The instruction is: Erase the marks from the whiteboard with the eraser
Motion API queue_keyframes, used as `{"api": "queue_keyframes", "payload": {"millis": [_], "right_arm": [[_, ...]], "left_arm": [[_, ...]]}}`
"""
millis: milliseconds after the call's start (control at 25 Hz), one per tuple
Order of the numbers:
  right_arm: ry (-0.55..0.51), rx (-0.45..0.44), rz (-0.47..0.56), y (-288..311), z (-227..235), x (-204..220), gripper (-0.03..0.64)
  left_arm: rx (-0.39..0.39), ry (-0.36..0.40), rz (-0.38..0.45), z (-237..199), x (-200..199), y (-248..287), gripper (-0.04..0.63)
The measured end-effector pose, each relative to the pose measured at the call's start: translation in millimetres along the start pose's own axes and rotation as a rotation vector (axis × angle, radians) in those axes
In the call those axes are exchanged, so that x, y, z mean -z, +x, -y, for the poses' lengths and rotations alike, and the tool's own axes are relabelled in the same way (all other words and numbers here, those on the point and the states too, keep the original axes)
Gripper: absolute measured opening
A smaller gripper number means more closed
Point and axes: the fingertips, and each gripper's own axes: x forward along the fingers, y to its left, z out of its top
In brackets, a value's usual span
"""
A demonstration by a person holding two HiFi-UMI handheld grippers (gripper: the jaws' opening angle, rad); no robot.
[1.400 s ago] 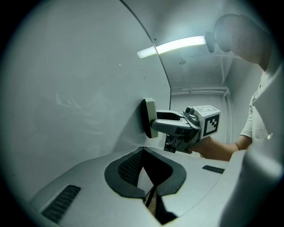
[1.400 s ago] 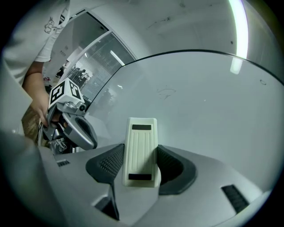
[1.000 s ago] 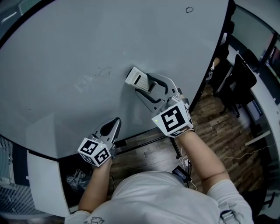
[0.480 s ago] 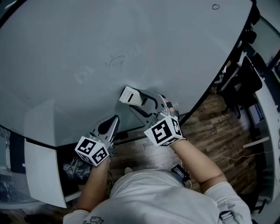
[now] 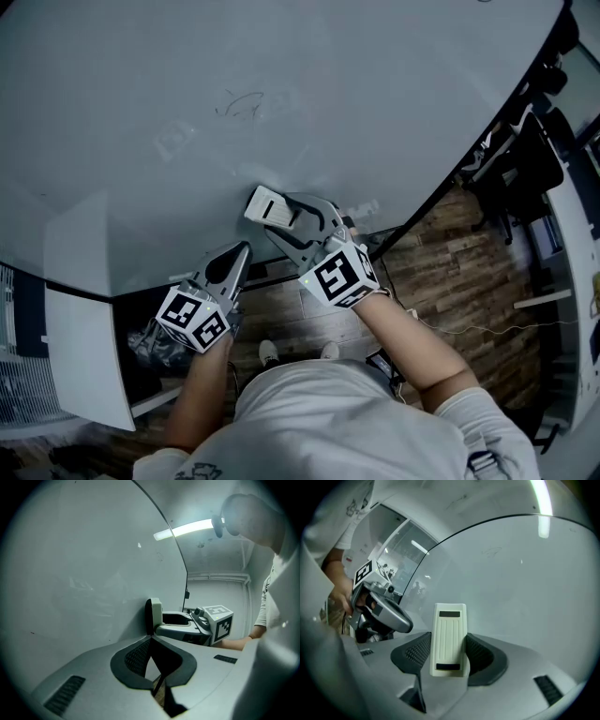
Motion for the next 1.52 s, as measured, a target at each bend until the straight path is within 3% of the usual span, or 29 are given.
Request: {"api": "queue_keyframes", "payload": {"millis": [280, 600, 1080, 1520], "right_arm": [[0.19, -0.024, 0.053, -51.0, 4.7, 15.2, 0.241], [0.269, -0.047, 0.08, -103.0, -0.4, 30.9, 0.241], [0.394, 0.067, 0.112, -160.1, -48.1, 4.0, 0.241], [0.376, 0.131, 0.114, -192.6, -130.2, -39.4, 0.241]], "left_arm": [[-0.033, 0.003, 0.013, 34.4, 3.7, 5.6, 0.006], [-0.032, 0.028, 0.017, 82.9, 13.0, 10.0, 0.006], [0.108, 0.065, 0.032, 129.7, 2.6, -31.1, 0.006], [0.219, 0.089, 0.028, 167.6, 13.9, -112.8, 0.006]]}}
